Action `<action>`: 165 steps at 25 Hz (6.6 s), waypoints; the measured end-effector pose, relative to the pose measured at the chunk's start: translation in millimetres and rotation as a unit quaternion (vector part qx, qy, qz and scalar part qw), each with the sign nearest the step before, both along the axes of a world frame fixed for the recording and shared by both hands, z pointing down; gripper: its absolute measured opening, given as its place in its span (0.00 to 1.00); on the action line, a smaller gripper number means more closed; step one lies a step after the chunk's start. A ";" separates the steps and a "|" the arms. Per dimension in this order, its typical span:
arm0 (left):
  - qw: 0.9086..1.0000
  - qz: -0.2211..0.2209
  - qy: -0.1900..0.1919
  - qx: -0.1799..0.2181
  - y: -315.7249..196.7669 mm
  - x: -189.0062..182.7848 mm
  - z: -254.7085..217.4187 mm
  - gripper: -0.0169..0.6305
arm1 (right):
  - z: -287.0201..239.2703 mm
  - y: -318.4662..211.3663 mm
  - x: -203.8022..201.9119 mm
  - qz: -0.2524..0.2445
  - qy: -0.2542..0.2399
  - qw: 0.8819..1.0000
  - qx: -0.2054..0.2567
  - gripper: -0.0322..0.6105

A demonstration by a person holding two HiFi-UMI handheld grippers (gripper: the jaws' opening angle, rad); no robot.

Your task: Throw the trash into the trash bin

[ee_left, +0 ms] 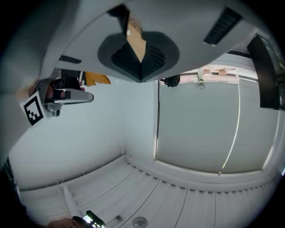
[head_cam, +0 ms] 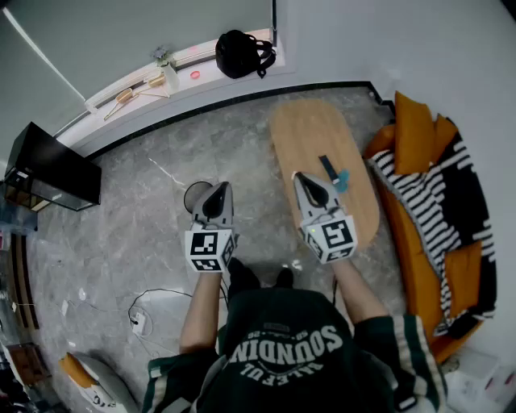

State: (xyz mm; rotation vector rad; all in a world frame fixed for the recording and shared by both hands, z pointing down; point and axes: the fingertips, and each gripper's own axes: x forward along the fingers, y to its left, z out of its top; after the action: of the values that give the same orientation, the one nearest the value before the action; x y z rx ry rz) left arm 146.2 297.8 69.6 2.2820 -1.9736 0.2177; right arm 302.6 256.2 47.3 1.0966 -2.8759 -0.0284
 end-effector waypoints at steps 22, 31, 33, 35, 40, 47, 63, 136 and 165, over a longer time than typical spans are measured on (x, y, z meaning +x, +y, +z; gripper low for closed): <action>1.000 0.010 0.002 -0.008 -7.8 6.7 6.3 0.03 | 15.9 -11.6 2.7 0.002 0.008 1.000 -0.009 0.05; 0.999 0.030 0.012 -0.013 -26.1 -19.9 11.8 0.03 | 23.8 -26.3 -27.4 0.014 0.019 0.999 -0.022 0.05; 0.999 0.038 0.016 -0.015 -34.1 -34.8 13.8 0.03 | 23.0 -33.1 -42.1 0.022 0.019 0.999 -0.024 0.05; 0.999 0.045 0.018 -0.019 -44.5 -51.6 17.7 0.03 | 23.6 -41.4 -57.7 0.030 0.019 0.999 -0.025 0.05; 0.997 0.071 0.018 -0.025 -70.3 -89.7 19.9 0.03 | 25.7 -62.2 -94.5 0.052 0.025 0.998 -0.033 0.05; 0.993 0.116 0.020 -0.026 -100.8 -131.2 21.5 0.03 | 23.2 -85.8 -139.6 0.086 0.028 0.996 -0.027 0.05; 0.985 0.166 0.023 -0.052 -185.2 -101.1 53.2 0.03 | 65.2 -149.8 -130.6 0.112 0.035 0.991 -0.066 0.05; 0.933 0.150 0.025 -0.326 -294.4 -33.6 375.9 0.03 | 666.4 -263.5 43.1 -0.069 0.489 0.793 -0.356 0.31; 0.954 -0.091 0.087 -0.272 -161.9 -319.1 391.8 0.03 | 578.0 -225.5 -321.8 -0.153 0.392 0.857 -0.298 0.26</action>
State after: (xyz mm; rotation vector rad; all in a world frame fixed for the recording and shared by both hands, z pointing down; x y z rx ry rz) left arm -172.9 135.9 461.4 1.7045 -1.7447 0.4585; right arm -19.2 30.7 625.2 0.3618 -2.0442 0.3055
